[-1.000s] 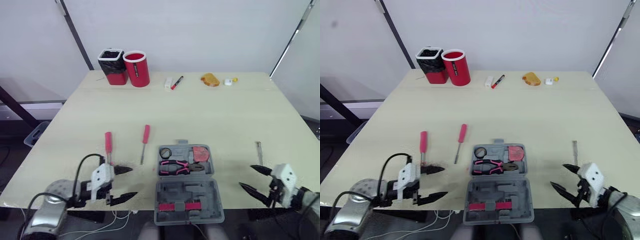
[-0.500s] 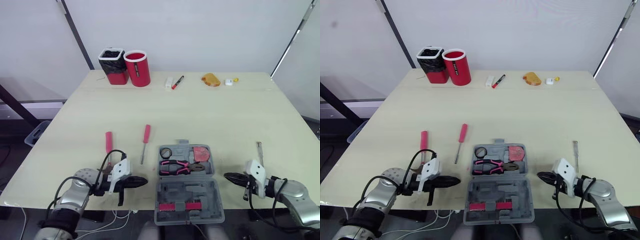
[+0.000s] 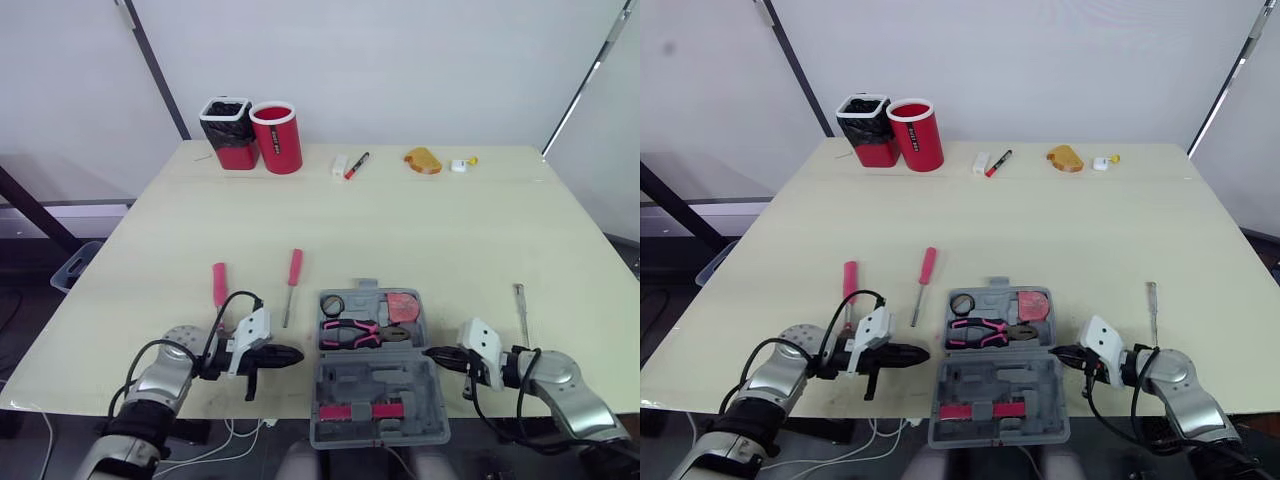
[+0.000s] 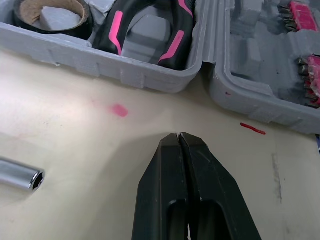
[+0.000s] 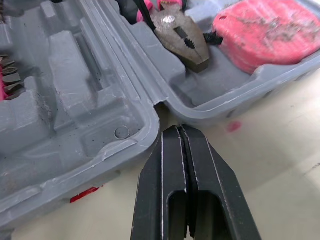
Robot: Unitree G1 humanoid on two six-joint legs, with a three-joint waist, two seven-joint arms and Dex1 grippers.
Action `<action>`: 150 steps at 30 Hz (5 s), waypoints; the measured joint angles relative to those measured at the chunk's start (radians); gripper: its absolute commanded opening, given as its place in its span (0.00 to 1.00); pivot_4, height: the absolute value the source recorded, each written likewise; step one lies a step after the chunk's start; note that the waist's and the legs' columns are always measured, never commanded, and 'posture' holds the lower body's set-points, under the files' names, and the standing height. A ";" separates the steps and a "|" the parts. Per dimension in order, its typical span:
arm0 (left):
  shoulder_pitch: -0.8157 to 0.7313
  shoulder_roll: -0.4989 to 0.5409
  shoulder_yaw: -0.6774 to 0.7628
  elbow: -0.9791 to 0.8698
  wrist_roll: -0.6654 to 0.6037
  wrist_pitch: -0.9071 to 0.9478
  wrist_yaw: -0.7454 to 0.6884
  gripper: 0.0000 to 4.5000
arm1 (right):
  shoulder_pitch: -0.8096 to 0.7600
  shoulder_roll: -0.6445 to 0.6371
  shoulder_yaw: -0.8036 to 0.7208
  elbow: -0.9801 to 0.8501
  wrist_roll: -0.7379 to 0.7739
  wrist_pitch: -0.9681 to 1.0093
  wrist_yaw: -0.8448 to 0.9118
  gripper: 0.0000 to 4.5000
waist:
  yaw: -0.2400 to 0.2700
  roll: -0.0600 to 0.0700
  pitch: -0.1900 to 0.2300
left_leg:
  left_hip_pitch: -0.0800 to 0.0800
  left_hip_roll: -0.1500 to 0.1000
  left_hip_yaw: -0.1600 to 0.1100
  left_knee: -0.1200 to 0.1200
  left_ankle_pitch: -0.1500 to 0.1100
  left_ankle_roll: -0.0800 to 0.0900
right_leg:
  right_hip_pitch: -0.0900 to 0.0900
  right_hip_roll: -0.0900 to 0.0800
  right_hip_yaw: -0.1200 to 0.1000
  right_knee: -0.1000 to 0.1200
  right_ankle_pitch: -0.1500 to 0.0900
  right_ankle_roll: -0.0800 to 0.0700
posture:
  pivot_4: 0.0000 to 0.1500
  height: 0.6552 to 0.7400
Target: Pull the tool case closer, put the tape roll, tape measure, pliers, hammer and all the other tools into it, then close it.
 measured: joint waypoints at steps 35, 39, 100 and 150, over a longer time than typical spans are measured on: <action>-0.047 -0.100 -0.046 -0.003 0.014 0.105 -0.004 0.02 | 0.005 0.008 -0.001 0.004 -0.019 -0.001 -0.019 0.00 | 0.006 0.002 -0.001 | 0.000 0.000 0.000 0.003 0.000 0.000 | 0.001 0.000 0.000 0.000 0.001 0.002 | 1.00 1.00; -0.049 -0.106 -0.039 -0.003 0.014 0.114 0.008 0.02 | 0.005 0.009 -0.003 0.005 -0.020 0.003 -0.023 0.00 | 0.009 0.002 -0.001 | 0.000 -0.001 0.000 0.004 0.000 0.000 | 0.002 0.000 0.000 0.000 0.002 0.003 | 1.00 1.00; -0.215 -0.150 -0.006 0.231 0.045 0.027 0.123 0.02 | -0.161 0.117 -0.023 0.242 -0.058 -0.101 -0.101 0.00 | -0.004 0.003 -0.001 | -0.001 0.000 -0.001 0.005 0.000 0.000 | 0.001 0.001 0.001 0.000 0.004 0.003 | 1.00 1.00; -0.238 -0.143 0.004 0.262 0.062 0.007 0.151 0.02 | -0.250 0.160 -0.021 0.337 -0.094 -0.150 -0.130 0.00 | -0.008 0.003 -0.001 | -0.001 0.000 -0.001 0.004 0.000 0.000 | 0.001 0.002 0.002 0.000 0.004 0.003 | 1.00 1.00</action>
